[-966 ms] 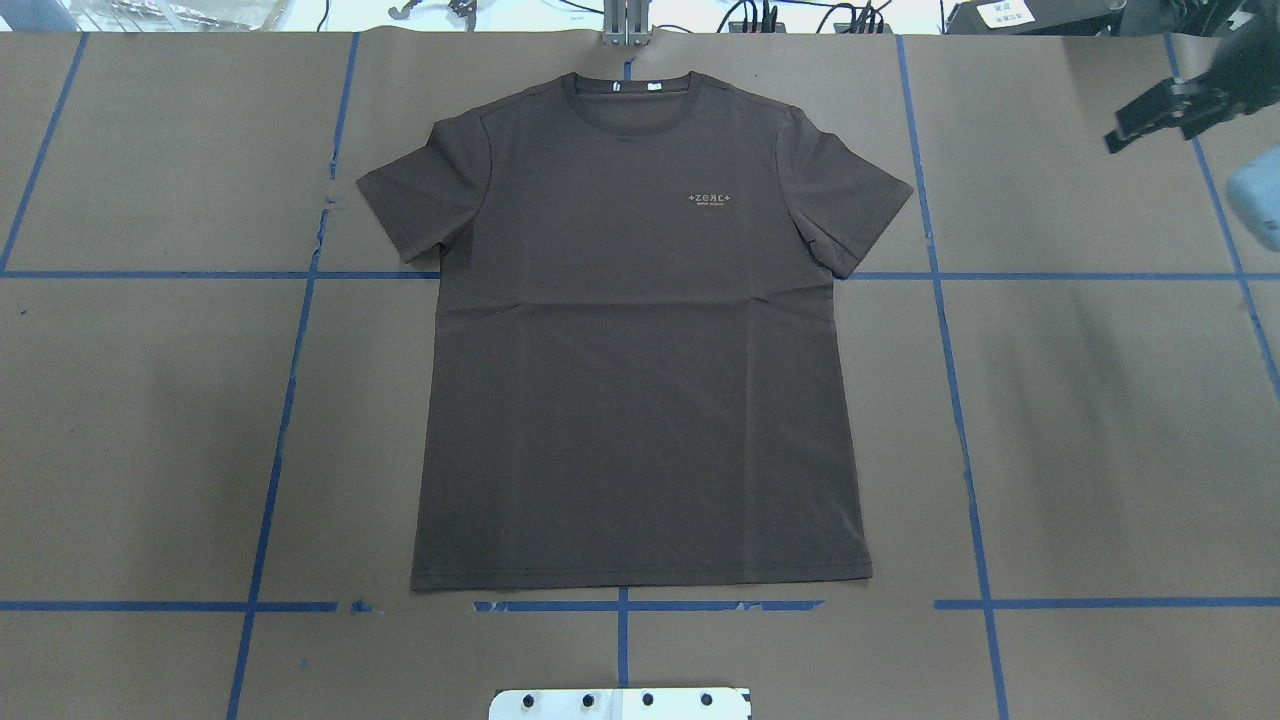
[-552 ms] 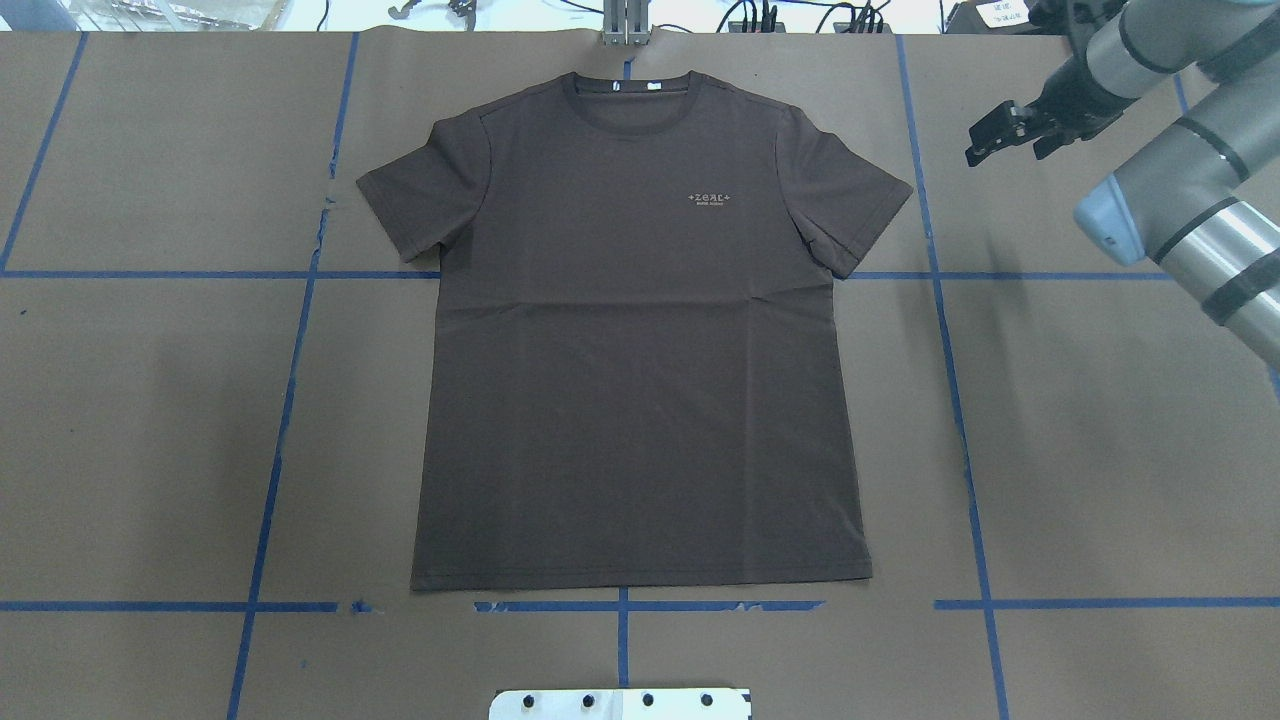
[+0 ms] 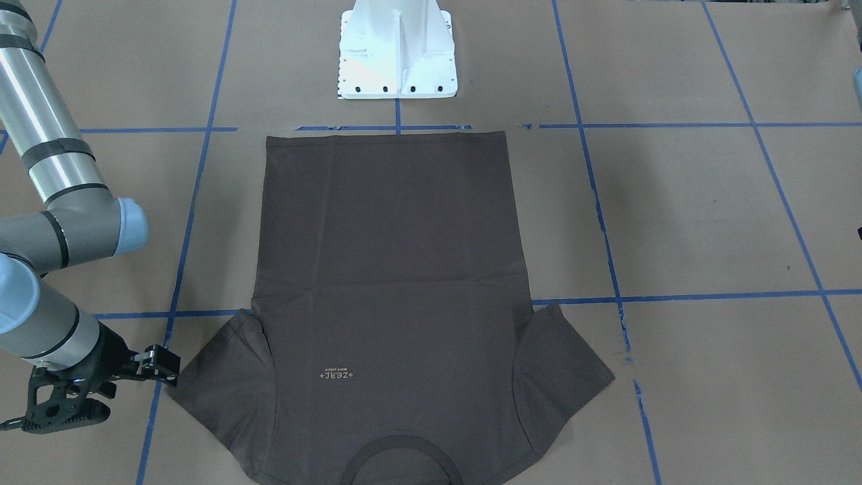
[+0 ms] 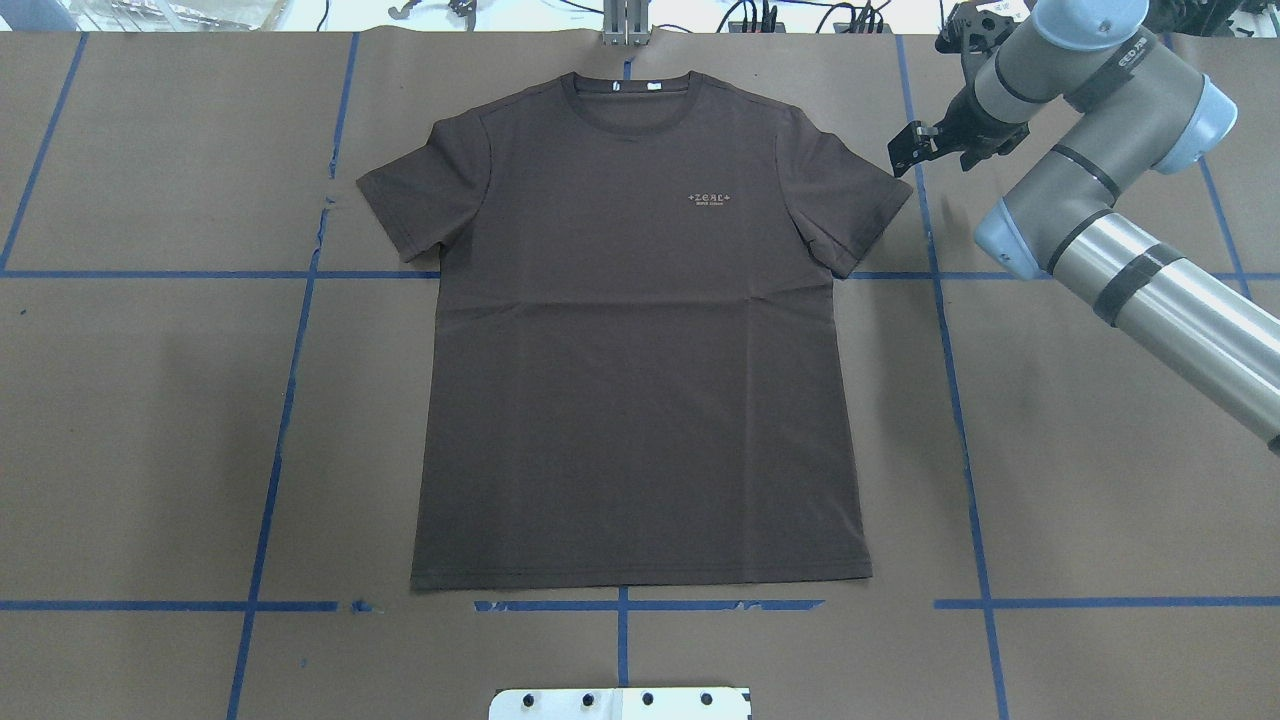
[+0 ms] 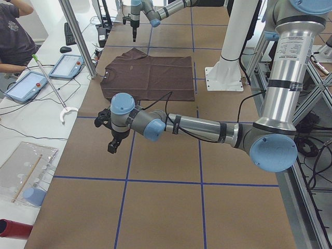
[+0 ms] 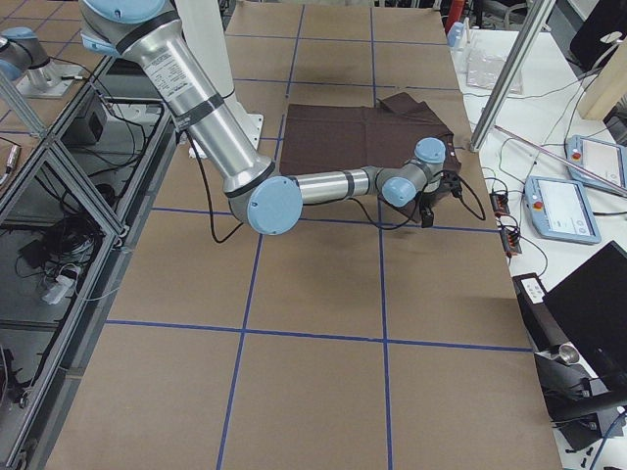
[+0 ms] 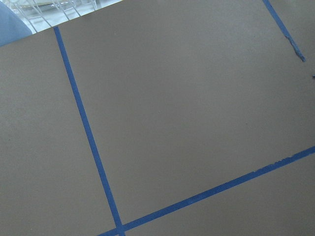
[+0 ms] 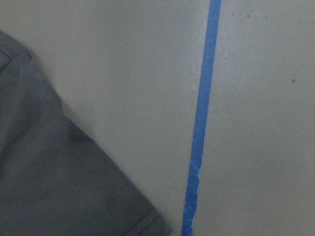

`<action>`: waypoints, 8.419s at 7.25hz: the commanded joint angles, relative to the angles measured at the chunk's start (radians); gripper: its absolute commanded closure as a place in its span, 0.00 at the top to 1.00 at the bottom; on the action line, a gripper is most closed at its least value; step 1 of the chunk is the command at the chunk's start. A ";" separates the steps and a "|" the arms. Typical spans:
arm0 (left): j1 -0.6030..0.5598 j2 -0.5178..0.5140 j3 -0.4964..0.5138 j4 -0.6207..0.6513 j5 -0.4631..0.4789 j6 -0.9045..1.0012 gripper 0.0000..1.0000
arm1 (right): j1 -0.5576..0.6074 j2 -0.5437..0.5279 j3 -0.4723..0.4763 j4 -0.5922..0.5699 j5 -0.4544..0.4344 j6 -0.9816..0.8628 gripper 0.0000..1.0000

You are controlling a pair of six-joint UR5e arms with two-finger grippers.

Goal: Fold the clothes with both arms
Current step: 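Move the right gripper toward the sleeve nearest it, then grasp the sleeve with the right gripper and fold it inward onto the shirt, then move the left gripper toward the other sleeve while the right gripper holds position, then fold the sleeve nearest the left gripper inward onto the shirt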

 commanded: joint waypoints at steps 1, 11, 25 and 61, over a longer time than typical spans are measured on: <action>-0.001 -0.001 0.002 -0.001 0.000 0.000 1.00 | -0.023 0.023 -0.034 0.000 -0.004 0.003 1.00; -0.001 -0.001 0.002 -0.001 0.000 -0.003 1.00 | -0.049 0.069 -0.070 -0.002 -0.008 0.046 0.00; 0.104 -0.127 -0.007 -0.033 0.084 -0.182 1.00 | -0.199 0.221 0.025 -0.032 -0.106 0.226 1.00; 0.728 -0.849 0.610 -0.194 0.681 -1.290 0.00 | -0.120 0.001 0.441 -0.442 0.050 0.319 1.00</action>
